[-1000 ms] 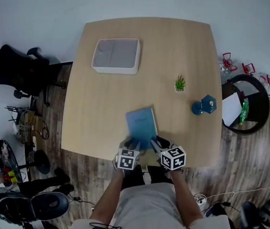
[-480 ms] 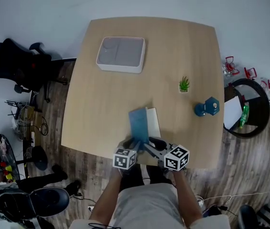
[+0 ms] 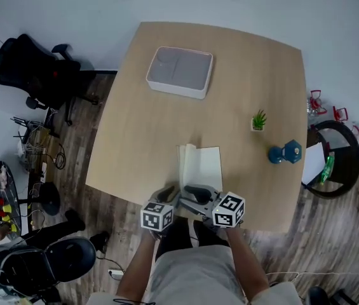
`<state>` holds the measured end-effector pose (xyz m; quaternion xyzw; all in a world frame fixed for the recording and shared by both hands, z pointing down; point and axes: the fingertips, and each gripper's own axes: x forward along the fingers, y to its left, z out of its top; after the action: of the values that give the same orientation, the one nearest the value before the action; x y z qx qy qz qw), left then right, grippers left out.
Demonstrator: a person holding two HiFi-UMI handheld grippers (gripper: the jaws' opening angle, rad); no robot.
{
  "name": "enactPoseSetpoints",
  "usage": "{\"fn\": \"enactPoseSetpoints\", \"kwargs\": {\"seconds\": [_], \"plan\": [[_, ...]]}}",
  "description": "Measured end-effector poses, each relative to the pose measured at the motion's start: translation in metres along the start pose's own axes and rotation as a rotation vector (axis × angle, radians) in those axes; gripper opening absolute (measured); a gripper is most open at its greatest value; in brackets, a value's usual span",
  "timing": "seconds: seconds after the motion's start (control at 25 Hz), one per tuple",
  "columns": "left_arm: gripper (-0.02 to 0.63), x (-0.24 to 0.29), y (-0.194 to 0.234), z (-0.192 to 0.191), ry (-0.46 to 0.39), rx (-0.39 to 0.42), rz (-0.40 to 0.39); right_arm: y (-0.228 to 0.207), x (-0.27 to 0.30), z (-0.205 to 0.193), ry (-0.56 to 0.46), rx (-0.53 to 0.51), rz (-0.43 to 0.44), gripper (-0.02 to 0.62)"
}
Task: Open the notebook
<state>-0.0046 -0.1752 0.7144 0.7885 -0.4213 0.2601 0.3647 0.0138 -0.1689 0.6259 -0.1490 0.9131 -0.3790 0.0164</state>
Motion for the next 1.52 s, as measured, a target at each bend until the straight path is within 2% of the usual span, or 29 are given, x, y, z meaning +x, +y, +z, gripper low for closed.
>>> {"fn": "enactPoseSetpoints", "kwargs": {"seconds": [0.2, 0.44, 0.6, 0.76, 0.92, 1.0, 1.52], "plan": [[0.106, -0.023, 0.026, 0.002, -0.044, -0.048, 0.040, 0.014, 0.033, -0.010, 0.077, -0.028, 0.083, 0.190], [0.103, -0.044, 0.064, -0.006, -0.076, -0.131, 0.100, 0.021, 0.060, -0.020, 0.107, 0.006, 0.172, 0.187], [0.103, -0.056, 0.085, -0.012, -0.085, -0.170, 0.144, 0.014, 0.074, -0.035, 0.162, 0.017, 0.185, 0.187], [0.103, -0.063, 0.103, -0.023, -0.078, -0.205, 0.178, -0.004, 0.078, -0.046, 0.187, 0.044, 0.136, 0.183], [0.092, -0.061, 0.114, -0.037, -0.063, -0.244, 0.196, -0.040, 0.071, -0.059, 0.225, 0.061, -0.010, 0.192], [0.091, -0.059, 0.119, -0.042, -0.047, -0.250, 0.205, -0.047, 0.070, -0.060, 0.233, 0.063, -0.043, 0.186], [0.091, -0.060, 0.139, -0.064, 0.020, -0.265, 0.244, -0.047, 0.085, -0.075, 0.355, 0.077, -0.074, 0.221]]}}
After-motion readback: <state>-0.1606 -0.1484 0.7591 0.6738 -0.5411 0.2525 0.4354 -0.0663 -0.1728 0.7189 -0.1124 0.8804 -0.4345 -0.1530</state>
